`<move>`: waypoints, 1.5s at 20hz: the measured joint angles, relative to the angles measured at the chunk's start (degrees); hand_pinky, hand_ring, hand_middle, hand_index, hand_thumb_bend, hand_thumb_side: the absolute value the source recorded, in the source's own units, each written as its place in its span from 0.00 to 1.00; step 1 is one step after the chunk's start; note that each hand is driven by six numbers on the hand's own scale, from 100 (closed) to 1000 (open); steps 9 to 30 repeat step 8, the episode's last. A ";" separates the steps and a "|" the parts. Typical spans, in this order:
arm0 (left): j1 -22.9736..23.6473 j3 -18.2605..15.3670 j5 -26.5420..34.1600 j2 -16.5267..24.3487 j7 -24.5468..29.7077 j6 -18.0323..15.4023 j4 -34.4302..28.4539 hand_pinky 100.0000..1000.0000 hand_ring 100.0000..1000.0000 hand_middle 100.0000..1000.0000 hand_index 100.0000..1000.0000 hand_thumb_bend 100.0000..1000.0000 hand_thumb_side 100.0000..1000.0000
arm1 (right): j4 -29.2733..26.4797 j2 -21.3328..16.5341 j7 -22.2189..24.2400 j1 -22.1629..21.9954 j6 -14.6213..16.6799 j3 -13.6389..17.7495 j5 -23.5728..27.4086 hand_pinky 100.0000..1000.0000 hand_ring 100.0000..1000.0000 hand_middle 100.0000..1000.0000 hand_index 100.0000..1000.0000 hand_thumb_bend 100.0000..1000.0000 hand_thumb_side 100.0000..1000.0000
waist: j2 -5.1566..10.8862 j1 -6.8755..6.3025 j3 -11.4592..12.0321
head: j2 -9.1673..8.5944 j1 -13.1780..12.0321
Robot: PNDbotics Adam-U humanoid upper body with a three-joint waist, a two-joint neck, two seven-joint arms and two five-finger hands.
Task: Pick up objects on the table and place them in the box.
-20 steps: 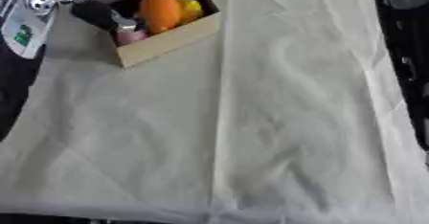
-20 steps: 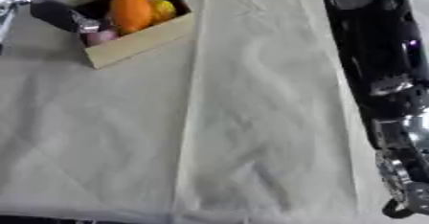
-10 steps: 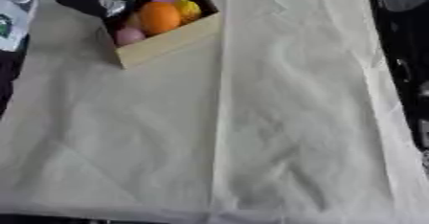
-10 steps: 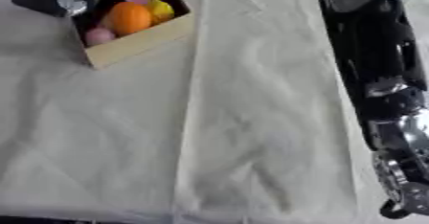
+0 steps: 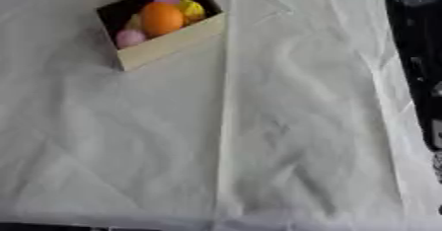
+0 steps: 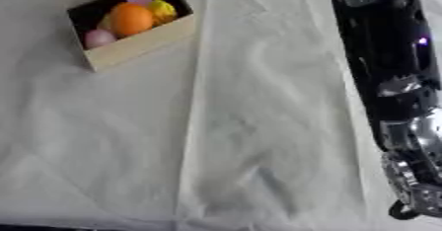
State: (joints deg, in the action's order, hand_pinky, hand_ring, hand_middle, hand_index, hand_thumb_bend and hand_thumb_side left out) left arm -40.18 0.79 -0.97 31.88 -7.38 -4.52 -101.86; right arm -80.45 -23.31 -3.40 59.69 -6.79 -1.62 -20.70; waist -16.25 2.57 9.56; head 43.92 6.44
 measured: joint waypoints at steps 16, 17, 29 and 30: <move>14.06 -4.91 11.96 -0.50 -10.72 -0.68 -10.91 0.81 0.77 0.73 0.82 0.00 0.59 | -2.85 -0.81 -0.47 -1.10 0.25 0.20 1.49 0.81 0.83 0.64 0.88 0.00 0.44 | 0.00 0.01 0.01 | 0.00 0.04; 14.06 -4.91 11.96 -0.50 -10.72 -0.68 -10.91 0.81 0.77 0.73 0.82 0.00 0.59 | -2.85 -0.81 -0.47 -1.10 0.25 0.20 1.49 0.81 0.83 0.64 0.88 0.00 0.44 | 0.00 0.01 0.01 | 0.00 0.04; 14.06 -4.91 11.96 -0.50 -10.72 -0.68 -10.91 0.81 0.77 0.73 0.82 0.00 0.59 | -2.85 -0.81 -0.47 -1.10 0.25 0.20 1.49 0.81 0.83 0.64 0.88 0.00 0.44 | 0.00 0.01 0.01 | 0.00 0.04; 14.06 -4.91 11.96 -0.50 -10.72 -0.68 -10.91 0.81 0.77 0.73 0.82 0.00 0.59 | -2.85 -0.81 -0.47 -1.10 0.25 0.20 1.49 0.81 0.83 0.64 0.88 0.00 0.44 | 0.00 0.01 0.01 | 0.00 0.04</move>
